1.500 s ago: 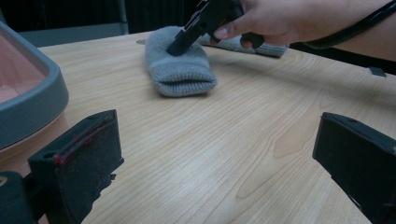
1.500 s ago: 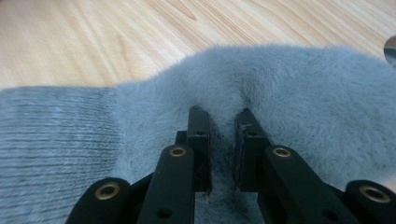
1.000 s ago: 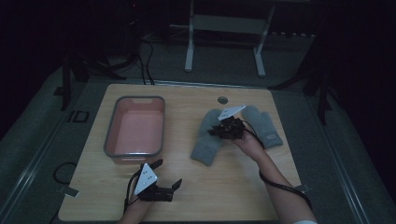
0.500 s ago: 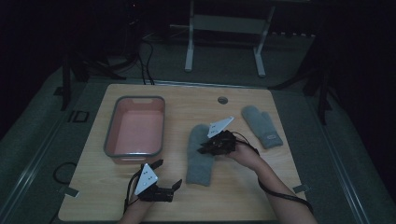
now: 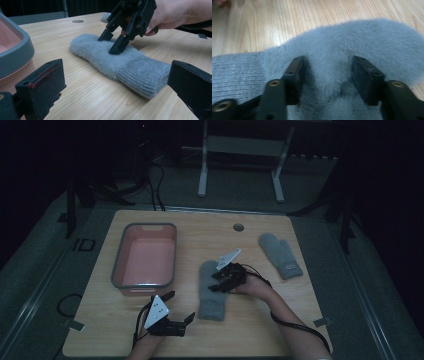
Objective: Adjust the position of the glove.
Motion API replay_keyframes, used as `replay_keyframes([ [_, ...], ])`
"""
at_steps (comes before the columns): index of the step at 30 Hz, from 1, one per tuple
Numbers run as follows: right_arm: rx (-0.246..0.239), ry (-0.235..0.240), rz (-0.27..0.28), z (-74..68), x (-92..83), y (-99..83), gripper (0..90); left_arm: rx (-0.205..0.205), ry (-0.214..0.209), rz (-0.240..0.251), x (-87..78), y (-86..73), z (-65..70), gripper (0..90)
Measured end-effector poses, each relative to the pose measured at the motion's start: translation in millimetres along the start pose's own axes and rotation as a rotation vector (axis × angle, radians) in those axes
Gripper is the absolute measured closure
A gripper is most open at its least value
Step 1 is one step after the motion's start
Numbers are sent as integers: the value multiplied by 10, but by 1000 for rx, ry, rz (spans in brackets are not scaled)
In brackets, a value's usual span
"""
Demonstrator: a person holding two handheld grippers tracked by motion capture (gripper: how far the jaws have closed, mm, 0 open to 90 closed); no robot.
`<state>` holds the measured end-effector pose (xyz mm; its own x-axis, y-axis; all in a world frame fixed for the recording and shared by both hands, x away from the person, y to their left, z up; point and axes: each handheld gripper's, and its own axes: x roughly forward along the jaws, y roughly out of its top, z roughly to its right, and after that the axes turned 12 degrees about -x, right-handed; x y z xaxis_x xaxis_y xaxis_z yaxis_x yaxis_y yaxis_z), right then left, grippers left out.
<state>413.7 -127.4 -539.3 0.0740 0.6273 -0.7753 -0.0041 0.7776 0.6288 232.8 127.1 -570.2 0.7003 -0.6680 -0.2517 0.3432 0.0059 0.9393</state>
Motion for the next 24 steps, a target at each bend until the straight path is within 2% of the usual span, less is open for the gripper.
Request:
replay_keyframes([
  [1, 10, -4, -1, -5, -14, 3, 373, -1, 0, 0, -1, 0, -1, 16],
  [3, -3, -32, -3, -33, -66, 11, 333, -3, -1, 1, -1, 0, -3, 16],
  [5, 1, -82, -7, -55, -173, 8, 258, -4, -1, 0, -2, 0, -2, 15],
  [7, 17, -122, 15, -61, -288, -18, 231, -2, -1, 0, -1, 0, 0, 16],
  [8, 17, -122, 15, -61, -288, -18, 231, -2, -1, 0, -1, 0, 0, 15],
  [9, 39, -160, 43, -62, -422, -64, 218, -2, -1, -1, 0, -1, 1, 16],
  [10, 39, -160, 43, -62, -422, -64, 218, -2, -1, -1, 0, -1, 1, 16],
  [11, 80, -179, 66, -35, -588, -134, 219, -3, 0, 0, 0, -2, 2, 16],
  [13, 90, -190, 78, -31, -646, -160, 230, -4, 0, 0, 2, -2, 2, 15],
  [16, 109, -260, 105, 6, -895, -290, 262, -7, 1, -1, 4, -3, -1, 16],
  [17, 123, -301, 122, 40, -1038, -377, 275, -7, 1, 0, 5, -3, -1, 15],
  [18, 131, -323, 121, 53, -1085, -410, 272, -7, 2, -1, 6, -4, -1, 15],
  [21, 161, -350, 121, 102, -1197, -502, 283, -6, 3, -2, 7, -5, 0, 15],
  [24, 209, -420, 116, 203, -1369, -696, 323, -7, 4, -4, 8, -6, 0, 15],
])
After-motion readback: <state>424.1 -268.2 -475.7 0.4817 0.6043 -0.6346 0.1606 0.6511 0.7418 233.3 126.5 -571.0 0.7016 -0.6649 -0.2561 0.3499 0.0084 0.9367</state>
